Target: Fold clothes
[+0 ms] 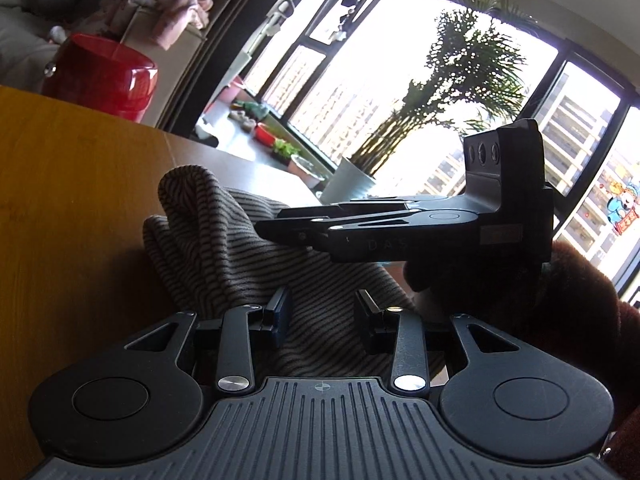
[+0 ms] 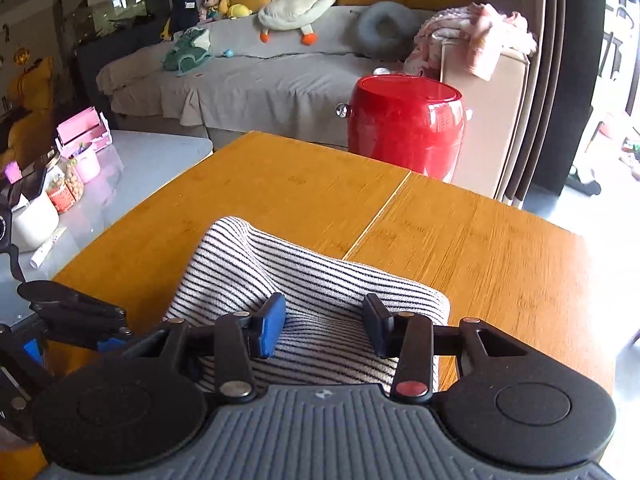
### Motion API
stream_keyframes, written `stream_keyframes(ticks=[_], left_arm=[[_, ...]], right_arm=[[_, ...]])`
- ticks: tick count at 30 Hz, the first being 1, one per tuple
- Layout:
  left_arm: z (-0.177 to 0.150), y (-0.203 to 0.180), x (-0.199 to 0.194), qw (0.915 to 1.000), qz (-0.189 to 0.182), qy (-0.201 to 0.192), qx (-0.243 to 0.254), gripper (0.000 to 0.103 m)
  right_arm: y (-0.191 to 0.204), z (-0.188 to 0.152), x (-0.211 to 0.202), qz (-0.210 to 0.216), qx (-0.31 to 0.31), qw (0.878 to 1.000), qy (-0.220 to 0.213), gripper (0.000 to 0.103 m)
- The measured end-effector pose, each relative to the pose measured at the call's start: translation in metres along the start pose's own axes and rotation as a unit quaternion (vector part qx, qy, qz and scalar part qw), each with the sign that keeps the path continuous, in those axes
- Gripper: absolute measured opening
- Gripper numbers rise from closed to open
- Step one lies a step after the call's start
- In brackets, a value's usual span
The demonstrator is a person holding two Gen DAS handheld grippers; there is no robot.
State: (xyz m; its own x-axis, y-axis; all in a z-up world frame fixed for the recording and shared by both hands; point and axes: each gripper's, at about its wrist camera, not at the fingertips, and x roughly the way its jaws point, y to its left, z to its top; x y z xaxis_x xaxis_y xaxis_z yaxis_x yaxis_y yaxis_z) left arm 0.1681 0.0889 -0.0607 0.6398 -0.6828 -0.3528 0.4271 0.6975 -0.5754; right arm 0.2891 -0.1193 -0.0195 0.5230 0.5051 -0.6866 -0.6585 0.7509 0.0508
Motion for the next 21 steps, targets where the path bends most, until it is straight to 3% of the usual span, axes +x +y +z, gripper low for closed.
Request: stream_keyframes(ticks=[5, 9, 12, 17, 19, 21], left_arm=[[0.0, 0.002, 0.0, 1.0, -0.002, -0.001, -0.002, 0.039], [0.001, 0.002, 0.001, 1.0, -0.004, -0.001, 0.0, 0.042], [0.0, 0.0, 0.002, 1.0, -0.004, -0.001, 0.006, 0.044], [0.0, 0.0, 0.003, 0.9999, -0.002, -0.001, 0.011, 0.045], [0.0, 0.0, 0.003, 0.9999, -0.003, -0.001, 0.01, 0.045], [0.0, 0.001, 0.002, 0.9999, -0.002, -0.002, 0.01, 0.045]], right_arm=[[-0.009, 0.004, -0.03, 0.029, 0.039, 0.998, -0.034, 0.043], [-0.03, -0.009, -0.047, 0.014, 0.099, 0.994, -0.05, 0.066], [-0.057, -0.027, -0.038, 0.016, 0.18, 0.983, -0.039, 0.069], [-0.083, -0.052, -0.015, 0.091, 0.285, 0.954, -0.035, 0.073], [-0.079, -0.053, -0.008, 0.109, 0.291, 0.95, -0.034, 0.076], [-0.071, -0.048, -0.015, 0.108, 0.267, 0.956, -0.05, 0.072]])
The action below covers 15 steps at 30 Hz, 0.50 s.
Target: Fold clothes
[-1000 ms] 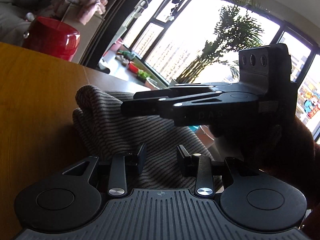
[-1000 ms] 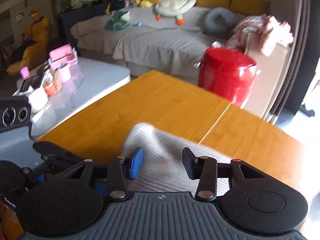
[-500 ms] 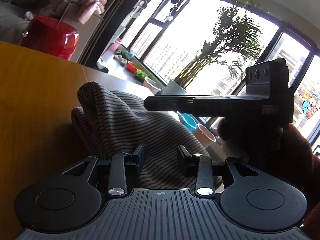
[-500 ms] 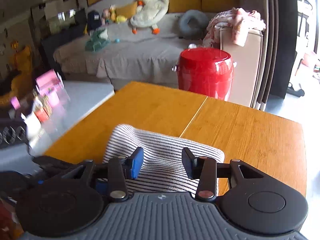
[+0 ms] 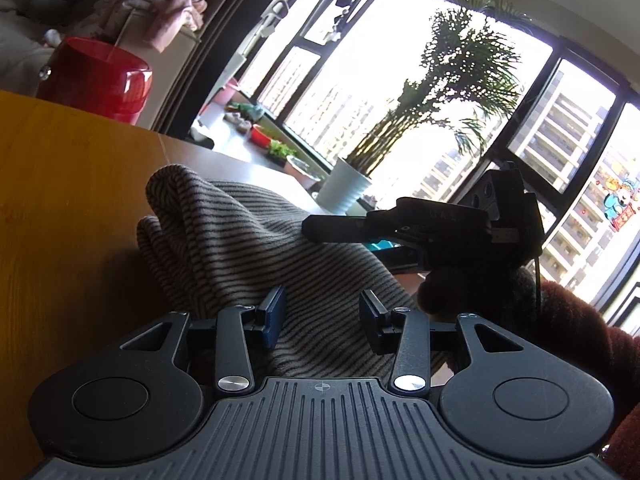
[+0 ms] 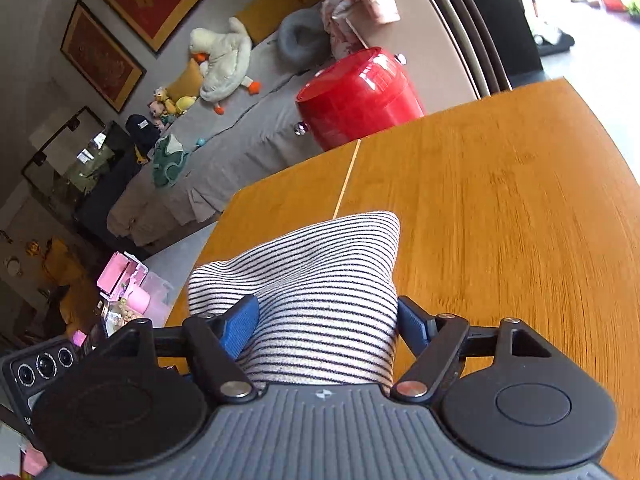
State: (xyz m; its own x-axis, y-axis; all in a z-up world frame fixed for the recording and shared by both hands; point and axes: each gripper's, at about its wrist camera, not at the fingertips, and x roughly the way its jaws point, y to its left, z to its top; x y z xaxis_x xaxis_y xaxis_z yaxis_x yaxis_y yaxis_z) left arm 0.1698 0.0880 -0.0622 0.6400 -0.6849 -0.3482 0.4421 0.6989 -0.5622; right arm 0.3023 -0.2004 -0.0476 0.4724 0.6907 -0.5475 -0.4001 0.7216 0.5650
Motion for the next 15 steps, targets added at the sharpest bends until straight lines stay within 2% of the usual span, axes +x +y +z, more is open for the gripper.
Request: stream_keyframes(ticks=[4, 7, 9, 13, 15], left_arm=[[0.0, 0.001, -0.001, 1.0, -0.004, -0.001, -0.004, 0.051], [0.0, 0.0, 0.0, 1.0, -0.005, 0.0, 0.0, 0.051], [-0.001, -0.003, 0.001, 1.0, -0.005, 0.001, 0.006, 0.051], [-0.002, -0.006, 0.002, 0.9999, -0.001, 0.002, 0.016, 0.051], [-0.002, -0.005, 0.002, 0.9999, -0.002, 0.002, 0.014, 0.051]], right_arm=[[0.02, 0.003, -0.024, 0.041, -0.045, 0.998, -0.035, 0.064], [0.018, 0.001, -0.022, 0.011, -0.052, 0.998, -0.03, 0.062], [0.011, -0.003, -0.013, -0.04, -0.054, 0.998, -0.018, 0.062], [0.005, -0.008, -0.009, -0.06, -0.056, 0.996, -0.019, 0.063], [0.014, -0.008, -0.011, -0.077, -0.08, 0.994, -0.024, 0.064]])
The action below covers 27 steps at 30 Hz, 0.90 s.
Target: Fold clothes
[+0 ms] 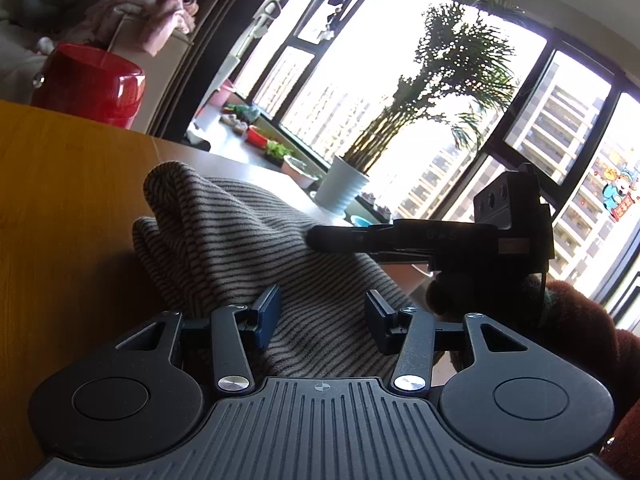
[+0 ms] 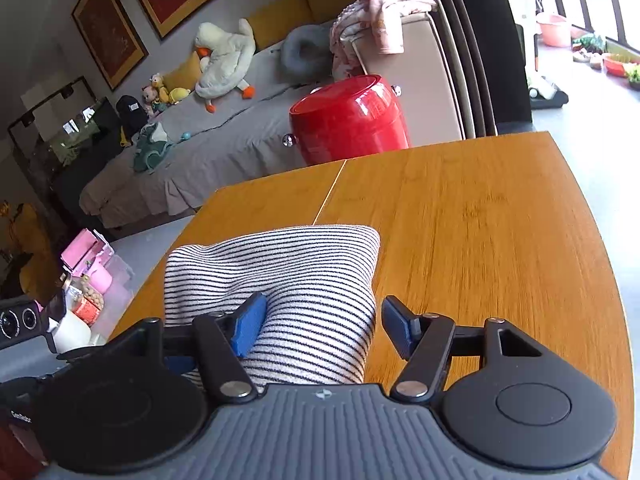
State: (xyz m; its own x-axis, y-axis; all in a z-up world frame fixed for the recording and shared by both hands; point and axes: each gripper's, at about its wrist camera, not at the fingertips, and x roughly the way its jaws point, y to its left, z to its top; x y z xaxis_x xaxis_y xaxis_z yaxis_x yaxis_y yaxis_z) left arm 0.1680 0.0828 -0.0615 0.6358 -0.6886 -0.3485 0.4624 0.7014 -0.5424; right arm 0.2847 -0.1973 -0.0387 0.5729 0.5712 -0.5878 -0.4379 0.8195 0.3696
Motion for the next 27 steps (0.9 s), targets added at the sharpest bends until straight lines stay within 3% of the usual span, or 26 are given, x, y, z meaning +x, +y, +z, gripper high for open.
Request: stream_keyframes(ticks=[4, 7, 8, 13, 20, 22, 24, 27], left_arm=[[-0.001, 0.0, 0.0, 1.0, 0.001, 0.0, 0.001, 0.051], [-0.001, -0.001, -0.001, 1.0, 0.001, 0.0, 0.001, 0.051], [-0.001, -0.002, -0.001, 1.0, 0.001, 0.0, 0.002, 0.051], [0.0, -0.001, -0.001, 1.0, 0.003, 0.0, 0.004, 0.052], [-0.001, -0.001, -0.002, 1.0, 0.002, -0.001, 0.002, 0.052], [0.0, -0.001, -0.002, 1.0, 0.003, -0.001, 0.004, 0.053], [0.0, 0.0, -0.002, 1.0, 0.004, -0.001, 0.003, 0.053], [0.002, -0.001, -0.002, 1.0, 0.006, -0.001, -0.002, 0.053]], right_arm=[[0.044, 0.013, -0.016, -0.028, -0.123, 0.991, -0.032, 0.059], [0.075, 0.032, -0.018, 0.014, -0.17, 0.985, -0.029, 0.031], [0.086, 0.036, -0.013, 0.024, -0.191, 0.981, -0.019, 0.025], [0.121, 0.03, 0.046, -0.002, -0.321, 0.943, 0.088, 0.025], [0.106, 0.024, 0.051, -0.009, -0.285, 0.954, 0.089, 0.026], [0.095, 0.03, 0.032, -0.008, -0.244, 0.967, 0.071, 0.036], [0.077, 0.032, 0.003, -0.011, -0.188, 0.981, 0.033, 0.06], [0.041, 0.021, -0.038, -0.012, -0.1, 0.995, -0.011, 0.062]])
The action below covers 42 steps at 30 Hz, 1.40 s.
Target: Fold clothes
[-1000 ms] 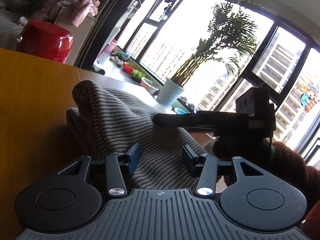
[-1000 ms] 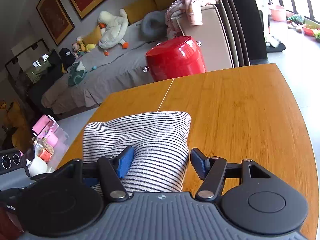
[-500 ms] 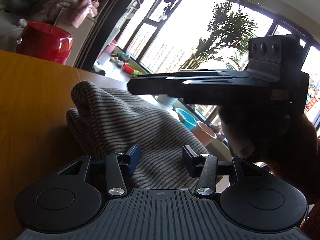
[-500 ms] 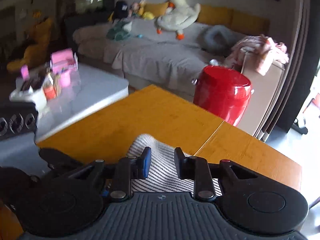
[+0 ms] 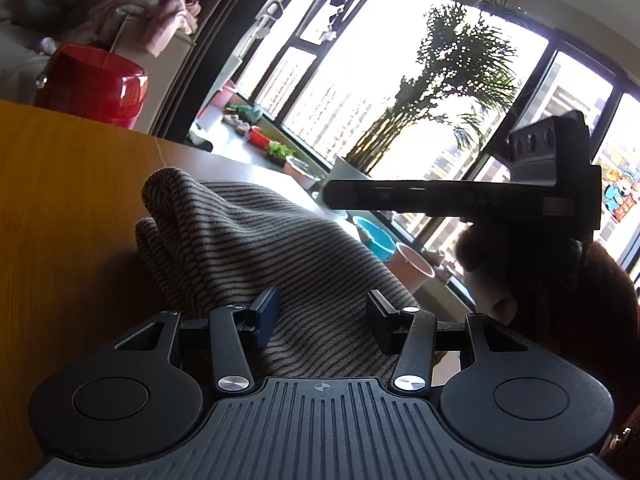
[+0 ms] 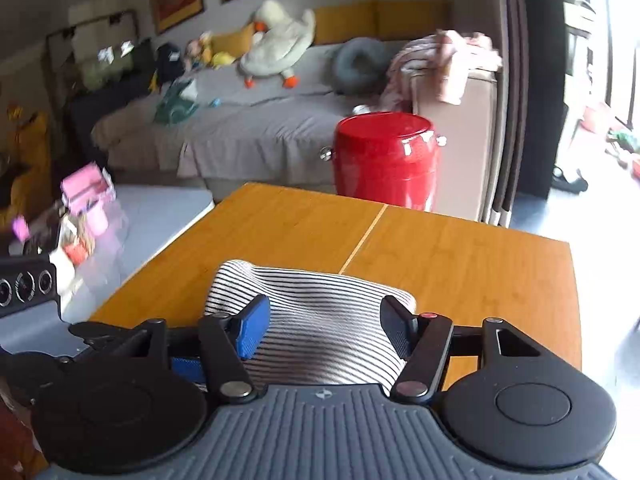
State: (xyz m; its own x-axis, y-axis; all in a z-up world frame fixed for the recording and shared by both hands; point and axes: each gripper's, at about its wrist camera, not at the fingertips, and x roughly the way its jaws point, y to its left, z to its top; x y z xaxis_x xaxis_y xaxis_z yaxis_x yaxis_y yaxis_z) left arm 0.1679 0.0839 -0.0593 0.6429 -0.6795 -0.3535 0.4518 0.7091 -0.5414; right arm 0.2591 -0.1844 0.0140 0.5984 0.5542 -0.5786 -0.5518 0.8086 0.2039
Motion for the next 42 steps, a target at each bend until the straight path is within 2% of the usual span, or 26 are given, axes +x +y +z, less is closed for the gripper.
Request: stream_keyframes(ticks=[4, 6, 7, 11, 14, 16, 19, 22, 26, 29, 33, 36, 42], left_arm=[[0.0, -0.003, -0.002, 0.9998, 0.005, -0.004, -0.017, 0.058], [0.003, -0.008, -0.006, 0.9995, 0.023, -0.007, -0.021, 0.061], [0.005, -0.012, -0.01, 0.9991, 0.038, -0.01, -0.018, 0.062], [0.015, -0.029, -0.028, 0.993, 0.115, -0.025, -0.004, 0.084], [0.019, -0.028, -0.026, 0.9875, 0.157, 0.002, -0.016, 0.085], [0.017, -0.023, -0.017, 0.9867, 0.154, 0.035, -0.041, 0.085], [0.013, -0.018, -0.001, 0.9823, 0.153, 0.08, -0.073, 0.085], [0.016, -0.013, 0.004, 0.9788, 0.155, 0.098, -0.091, 0.086], [0.018, -0.001, 0.007, 0.977, 0.13, 0.113, -0.126, 0.076], [0.015, 0.007, 0.007, 0.9785, 0.109, 0.107, -0.138, 0.071], [0.013, 0.021, -0.002, 0.9795, 0.084, 0.092, -0.158, 0.064], [0.02, 0.041, -0.016, 0.9783, 0.089, 0.075, -0.171, 0.062], [0.038, 0.099, -0.049, 0.9709, 0.123, 0.026, -0.204, 0.062]], right_arm=[[-0.034, -0.04, -0.019, -0.008, 0.076, 0.997, -0.001, 0.063], [-0.042, -0.057, -0.019, -0.003, 0.097, 0.995, 0.0, 0.063], [-0.045, -0.062, -0.019, 0.002, 0.103, 0.995, -0.004, 0.063], [-0.045, -0.067, -0.019, 0.005, 0.088, 0.996, -0.021, 0.063], [-0.049, -0.068, -0.018, 0.025, 0.091, 0.995, -0.029, 0.063], [-0.053, -0.067, -0.018, 0.047, 0.103, 0.993, -0.033, 0.063], [-0.063, -0.065, -0.015, 0.097, 0.137, 0.985, -0.029, 0.075], [-0.069, -0.063, -0.005, 0.128, 0.151, 0.98, -0.001, 0.08], [-0.068, -0.063, 0.011, 0.142, 0.152, 0.977, 0.049, 0.081], [-0.059, -0.059, 0.019, 0.154, 0.15, 0.974, 0.071, 0.08], [-0.036, -0.042, 0.028, 0.123, 0.115, 0.983, 0.068, 0.069], [-0.019, -0.023, 0.041, 0.128, 0.104, 0.984, 0.059, 0.063], [0.025, 0.01, 0.097, 0.129, 0.058, 0.989, 0.046, 0.063]])
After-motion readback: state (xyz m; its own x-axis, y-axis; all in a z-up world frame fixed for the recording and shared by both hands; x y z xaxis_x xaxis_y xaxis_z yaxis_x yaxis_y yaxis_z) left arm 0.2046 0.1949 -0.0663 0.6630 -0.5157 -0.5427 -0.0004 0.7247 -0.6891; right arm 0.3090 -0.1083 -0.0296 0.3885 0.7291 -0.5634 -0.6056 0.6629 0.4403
